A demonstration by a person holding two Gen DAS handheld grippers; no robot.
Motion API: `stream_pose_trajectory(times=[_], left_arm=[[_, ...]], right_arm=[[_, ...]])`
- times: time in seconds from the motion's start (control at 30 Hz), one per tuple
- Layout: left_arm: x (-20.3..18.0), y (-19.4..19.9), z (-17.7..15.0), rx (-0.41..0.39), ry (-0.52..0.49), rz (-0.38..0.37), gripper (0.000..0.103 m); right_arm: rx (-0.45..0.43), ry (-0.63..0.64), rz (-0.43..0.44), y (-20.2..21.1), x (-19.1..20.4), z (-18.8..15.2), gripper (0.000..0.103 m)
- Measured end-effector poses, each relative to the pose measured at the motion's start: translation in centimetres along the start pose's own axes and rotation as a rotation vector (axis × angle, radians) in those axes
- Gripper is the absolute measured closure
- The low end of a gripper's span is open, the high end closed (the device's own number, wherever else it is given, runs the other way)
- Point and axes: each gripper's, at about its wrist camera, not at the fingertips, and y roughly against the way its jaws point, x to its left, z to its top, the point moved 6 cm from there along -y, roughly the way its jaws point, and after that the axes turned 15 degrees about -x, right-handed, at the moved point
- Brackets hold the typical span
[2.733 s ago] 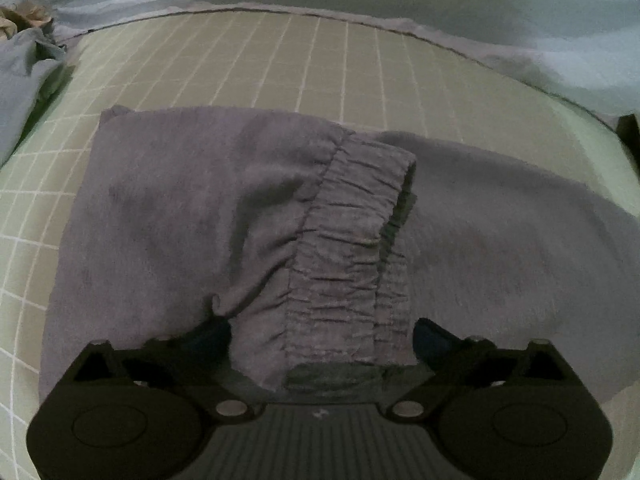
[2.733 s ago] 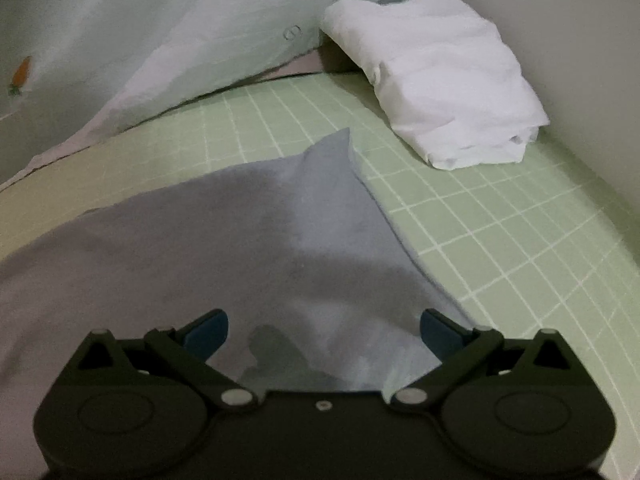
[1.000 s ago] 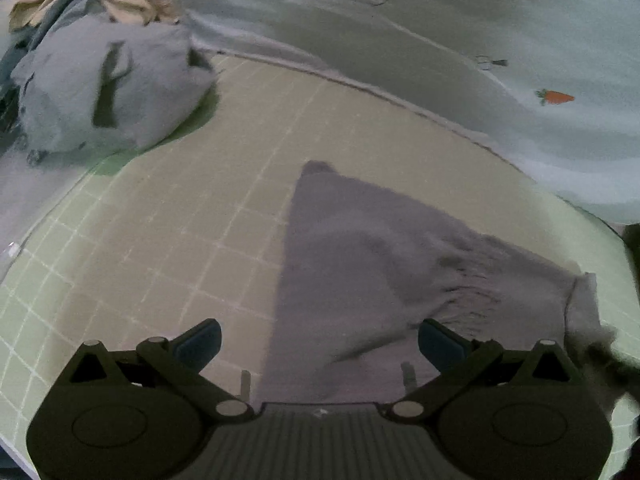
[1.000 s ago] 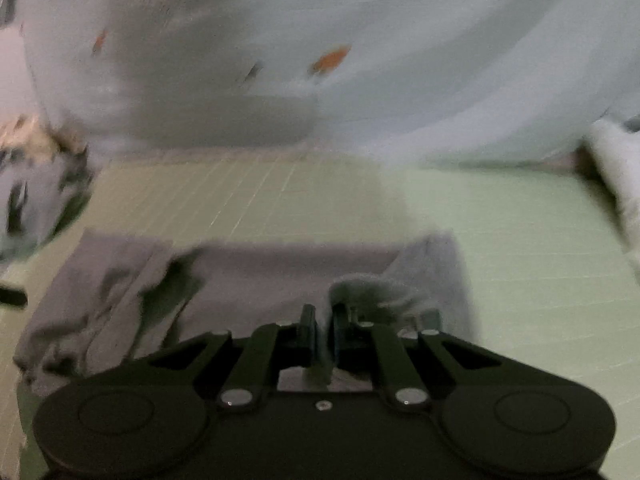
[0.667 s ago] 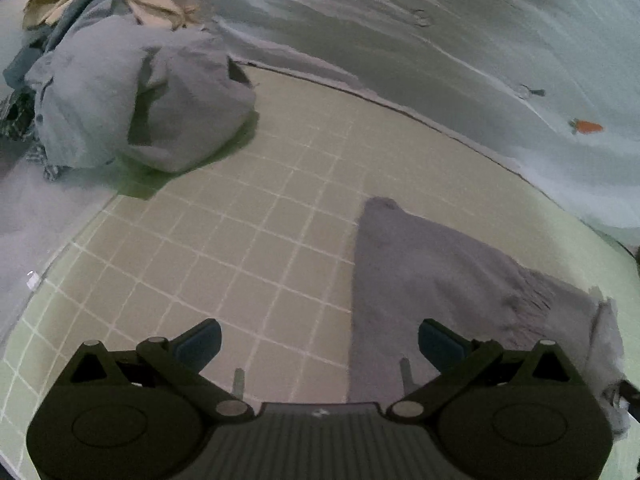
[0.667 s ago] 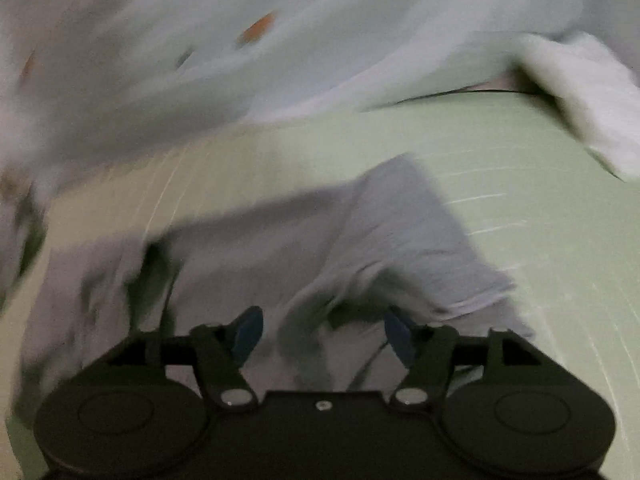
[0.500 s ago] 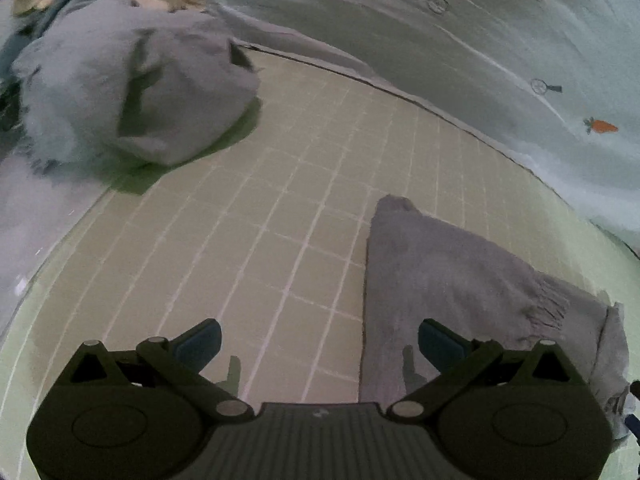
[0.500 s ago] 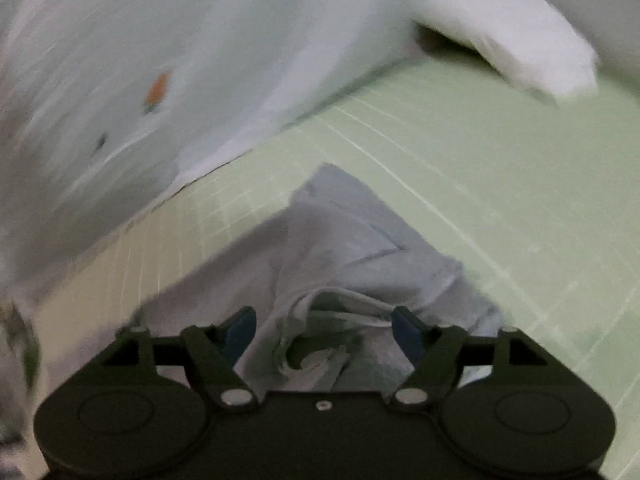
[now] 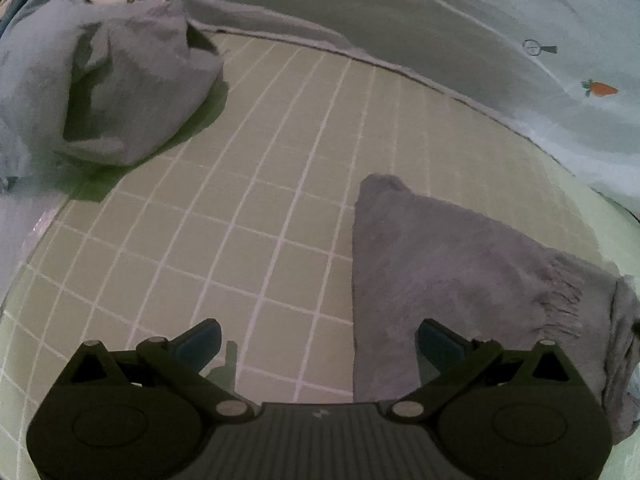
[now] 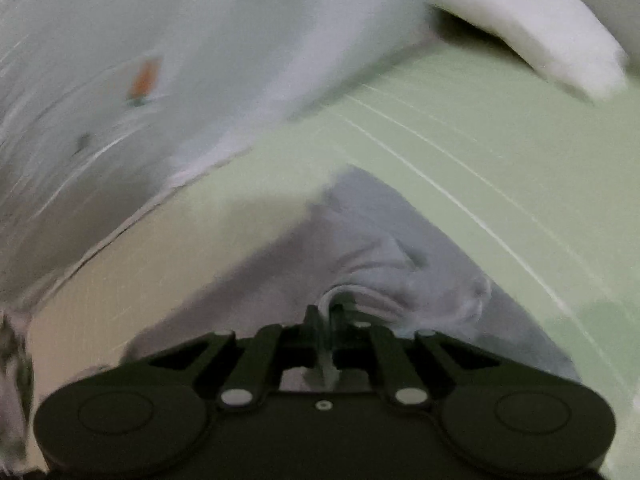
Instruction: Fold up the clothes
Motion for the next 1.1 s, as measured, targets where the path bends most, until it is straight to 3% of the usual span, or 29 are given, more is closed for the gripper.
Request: stream_pose_trajectory(times=[0.13,0.23,0.27,0.37,0.57,0.7,0.9,1.1], left_arm=[[0.2,0.0,0.1,-0.004,-0.002,0.014,0.000],[0.3,0.2,0.1,-0.009,-0.011,0.026,0.000],[0.4,0.3,0.1,-0.009,-0.011,0.029,0.000],[0.6,0.2,0.0,-0.002,-0.001,0.036,0.000],[0.0,0.2,0.1,0.000,-0.019,0.028,0.000],[-0.4,0.9,-0.5,0.002,-0.035,0.023,0.000],[0.0,3.1,-2.1,-0.002,-0.029,0.032,0.000],[1.2,5.3,-3.7,-0.010,-0.033,0.044,0.000]], right_arm=[[0.007,0.153,0.224,-0.3,6.7,-0.4,0.096],[0.044,0.171,0.352,-0.1,9.8,-1.5,0.059],[0.039,0.150,0.361,0.2,9.9,-1.6,0.057],[0.030,0.107,0.313,1.1,7.9,-1.4,0.057],[0.045,0.039,0.014,1.3,0.3,-2.5,0.055],[0.080,0.005,-0.091,1.8,-2.1,-4.2,0.055],[0.145,0.305,0.010,3.5,2.2,-7.5,0.055],[0.056,0.401,0.096,6.3,4.8,-8.3,0.054]])
